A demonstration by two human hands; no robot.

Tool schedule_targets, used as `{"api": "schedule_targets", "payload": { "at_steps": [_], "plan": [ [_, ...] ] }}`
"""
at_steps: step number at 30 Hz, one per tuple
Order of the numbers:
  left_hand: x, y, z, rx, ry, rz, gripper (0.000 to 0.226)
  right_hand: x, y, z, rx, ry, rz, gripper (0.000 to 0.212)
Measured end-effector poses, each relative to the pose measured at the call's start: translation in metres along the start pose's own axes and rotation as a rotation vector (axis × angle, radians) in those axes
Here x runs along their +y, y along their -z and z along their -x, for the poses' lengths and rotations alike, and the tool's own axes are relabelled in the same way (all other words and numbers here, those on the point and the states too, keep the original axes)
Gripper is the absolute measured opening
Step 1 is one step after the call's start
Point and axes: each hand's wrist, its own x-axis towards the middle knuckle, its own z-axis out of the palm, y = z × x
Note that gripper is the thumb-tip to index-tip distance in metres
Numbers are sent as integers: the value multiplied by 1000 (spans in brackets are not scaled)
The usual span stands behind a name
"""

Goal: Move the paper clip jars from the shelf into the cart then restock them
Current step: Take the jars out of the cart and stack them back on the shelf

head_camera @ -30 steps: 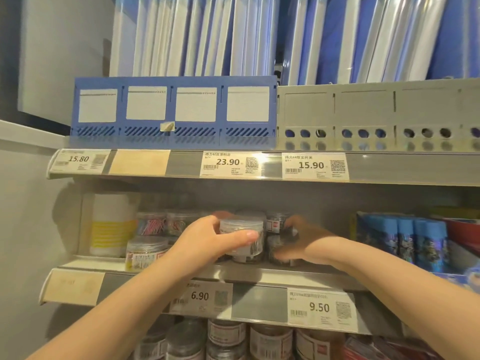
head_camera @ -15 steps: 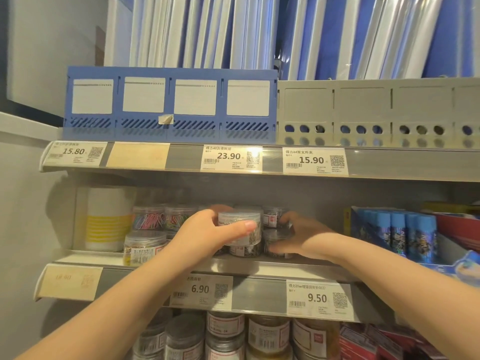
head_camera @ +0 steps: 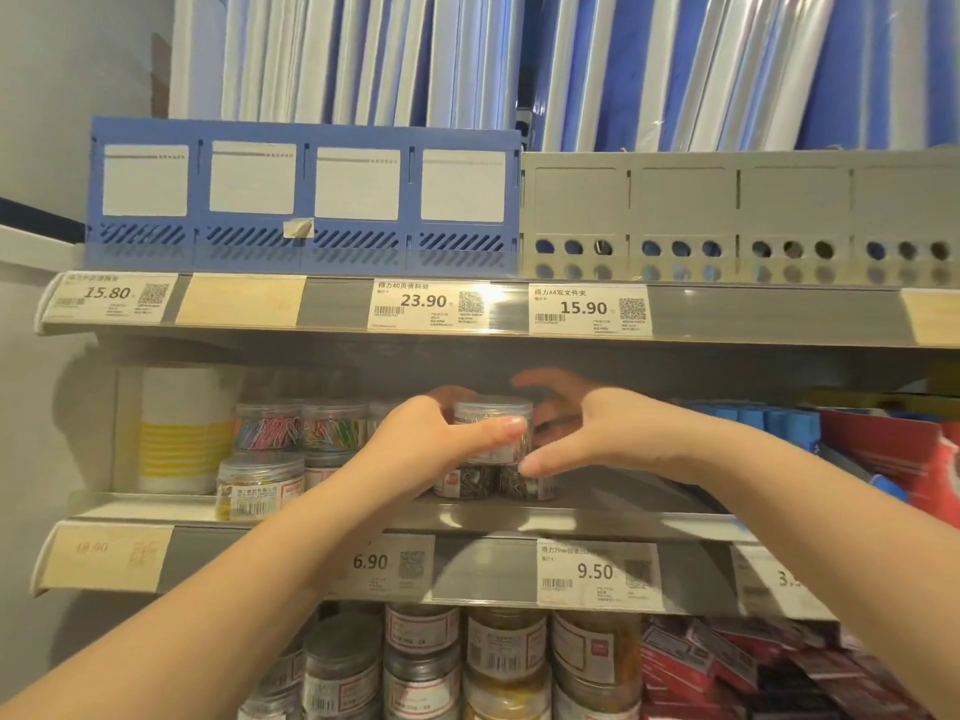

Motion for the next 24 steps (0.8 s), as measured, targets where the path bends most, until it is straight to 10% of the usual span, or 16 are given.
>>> {"api": "schedule_targets", "payload": {
  "at_steps": [15, 24],
  "plan": [
    [-19, 0, -12, 176, 55, 98, 7, 23, -2, -36, 240, -125, 170, 83],
    [-23, 2, -9, 198, 23, -56, 18, 39, -12, -48, 204, -142, 75, 84]
  ]
}}
